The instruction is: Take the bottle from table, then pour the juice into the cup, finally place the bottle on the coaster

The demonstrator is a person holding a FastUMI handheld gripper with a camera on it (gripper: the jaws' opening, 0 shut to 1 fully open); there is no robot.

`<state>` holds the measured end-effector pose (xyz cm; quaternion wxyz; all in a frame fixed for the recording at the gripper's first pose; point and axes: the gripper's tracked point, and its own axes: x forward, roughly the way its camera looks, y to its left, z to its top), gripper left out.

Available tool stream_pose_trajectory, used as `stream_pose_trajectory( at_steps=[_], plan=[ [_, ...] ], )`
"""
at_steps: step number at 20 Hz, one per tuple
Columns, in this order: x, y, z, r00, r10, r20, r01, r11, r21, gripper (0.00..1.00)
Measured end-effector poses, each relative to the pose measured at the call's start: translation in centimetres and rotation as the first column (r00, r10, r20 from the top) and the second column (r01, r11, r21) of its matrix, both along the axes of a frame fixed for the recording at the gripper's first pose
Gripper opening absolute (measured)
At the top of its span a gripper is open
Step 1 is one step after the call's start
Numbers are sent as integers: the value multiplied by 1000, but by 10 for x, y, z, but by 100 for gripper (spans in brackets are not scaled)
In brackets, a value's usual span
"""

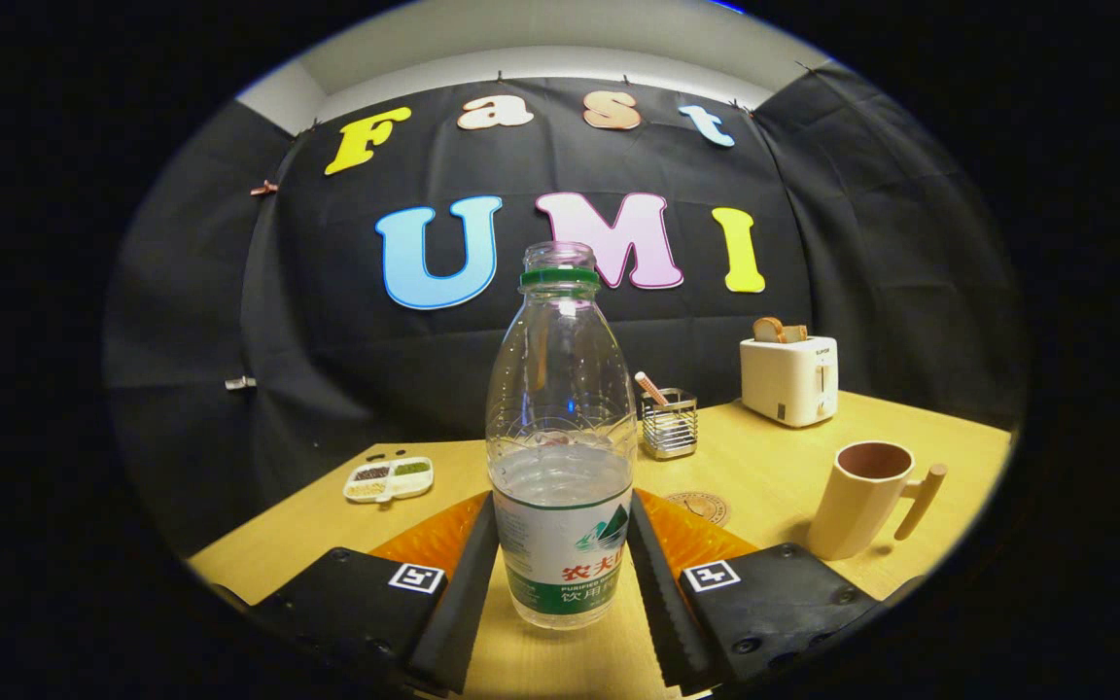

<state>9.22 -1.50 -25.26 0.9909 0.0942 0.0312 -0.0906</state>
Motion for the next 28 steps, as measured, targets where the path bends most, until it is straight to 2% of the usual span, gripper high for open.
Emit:
stream_pose_trajectory(
  at_steps=[3, 7, 11, 17, 20, 28],
  plan=[
    [-3, -6, 12, 1000, -9, 0, 9, 996, 87, 74],
    [-12, -21, 17, 998, -56, -31, 61, 974, 219, 74],
    [-20, -28, 25, 999, -39, -33, 48, 942, 333, 74],
    [-18, -50, 31, 997, -73, -4, 62, 823, 565, 74],
    [-19, -61, 25, 996, -91, -7, 73, 750, 657, 74],
    [-15, -77, 6, 992, -120, -40, 102, 582, 807, 74]
  ],
)
